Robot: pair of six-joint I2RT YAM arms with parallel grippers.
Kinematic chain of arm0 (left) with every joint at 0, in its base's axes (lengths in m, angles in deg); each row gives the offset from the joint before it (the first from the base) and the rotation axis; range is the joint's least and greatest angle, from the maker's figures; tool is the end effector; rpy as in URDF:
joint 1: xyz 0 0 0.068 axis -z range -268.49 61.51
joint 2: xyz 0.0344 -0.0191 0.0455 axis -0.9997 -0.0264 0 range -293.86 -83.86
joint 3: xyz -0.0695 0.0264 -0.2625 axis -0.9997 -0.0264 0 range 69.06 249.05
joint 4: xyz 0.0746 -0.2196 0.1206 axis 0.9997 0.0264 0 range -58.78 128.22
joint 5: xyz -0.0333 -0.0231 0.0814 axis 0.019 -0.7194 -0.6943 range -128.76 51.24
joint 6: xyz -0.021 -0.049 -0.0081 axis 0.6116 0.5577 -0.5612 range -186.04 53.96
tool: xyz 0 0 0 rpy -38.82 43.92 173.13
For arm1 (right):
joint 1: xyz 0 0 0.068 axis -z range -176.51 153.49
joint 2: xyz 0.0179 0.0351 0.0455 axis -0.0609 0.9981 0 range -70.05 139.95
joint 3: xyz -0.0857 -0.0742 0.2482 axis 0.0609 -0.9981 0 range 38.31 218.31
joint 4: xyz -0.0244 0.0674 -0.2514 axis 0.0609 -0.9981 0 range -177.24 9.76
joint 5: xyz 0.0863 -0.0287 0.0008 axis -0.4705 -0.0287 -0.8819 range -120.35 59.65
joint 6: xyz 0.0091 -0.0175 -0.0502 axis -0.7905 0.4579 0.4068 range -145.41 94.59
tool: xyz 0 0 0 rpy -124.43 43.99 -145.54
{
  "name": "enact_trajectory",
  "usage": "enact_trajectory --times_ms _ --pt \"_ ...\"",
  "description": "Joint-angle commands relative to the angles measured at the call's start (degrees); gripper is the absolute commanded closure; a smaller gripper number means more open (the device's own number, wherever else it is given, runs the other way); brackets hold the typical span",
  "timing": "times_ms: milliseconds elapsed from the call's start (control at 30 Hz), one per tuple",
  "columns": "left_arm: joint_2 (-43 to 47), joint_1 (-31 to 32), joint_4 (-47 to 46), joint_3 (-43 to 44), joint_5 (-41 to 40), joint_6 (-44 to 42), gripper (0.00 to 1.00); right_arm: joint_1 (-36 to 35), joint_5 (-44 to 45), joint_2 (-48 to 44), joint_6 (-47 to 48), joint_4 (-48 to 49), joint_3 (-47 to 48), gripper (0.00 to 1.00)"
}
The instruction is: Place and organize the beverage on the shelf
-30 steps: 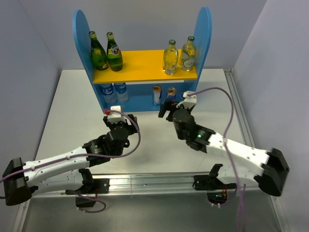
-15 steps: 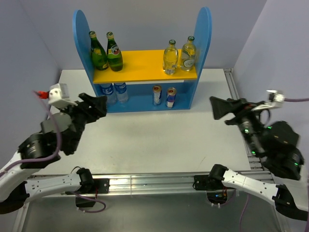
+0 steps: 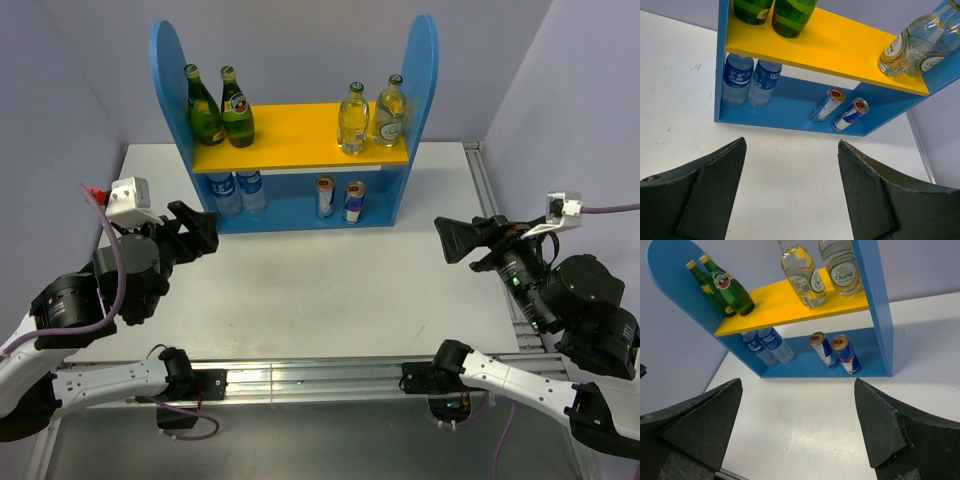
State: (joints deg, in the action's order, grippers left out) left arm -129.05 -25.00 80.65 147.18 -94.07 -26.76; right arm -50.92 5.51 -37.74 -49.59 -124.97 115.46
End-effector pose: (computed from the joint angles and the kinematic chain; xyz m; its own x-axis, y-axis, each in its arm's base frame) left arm 0.0696 -0.0740 0.4576 -0.1977 -0.4109 -0.8900 0.0416 0.9036 -0.4264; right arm 0.0352 0.0132 0.4701 -0.1294 0.3898 -0.9118 -0.2908 0.8641 0.4107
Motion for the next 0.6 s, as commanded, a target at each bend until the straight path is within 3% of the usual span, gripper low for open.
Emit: enact_trajectory --times_ms 0,567 --pt "0.3 0.2 0.7 1.2 0.8 0.4 0.20 -0.3 -1.1 0.0 0.5 -0.3 -0.3 0.00" --pt "1.2 0.2 -1.4 -1.2 0.2 -0.9 0.19 -0.3 -3.9 -0.6 2.2 2.5 -1.9 0.00"
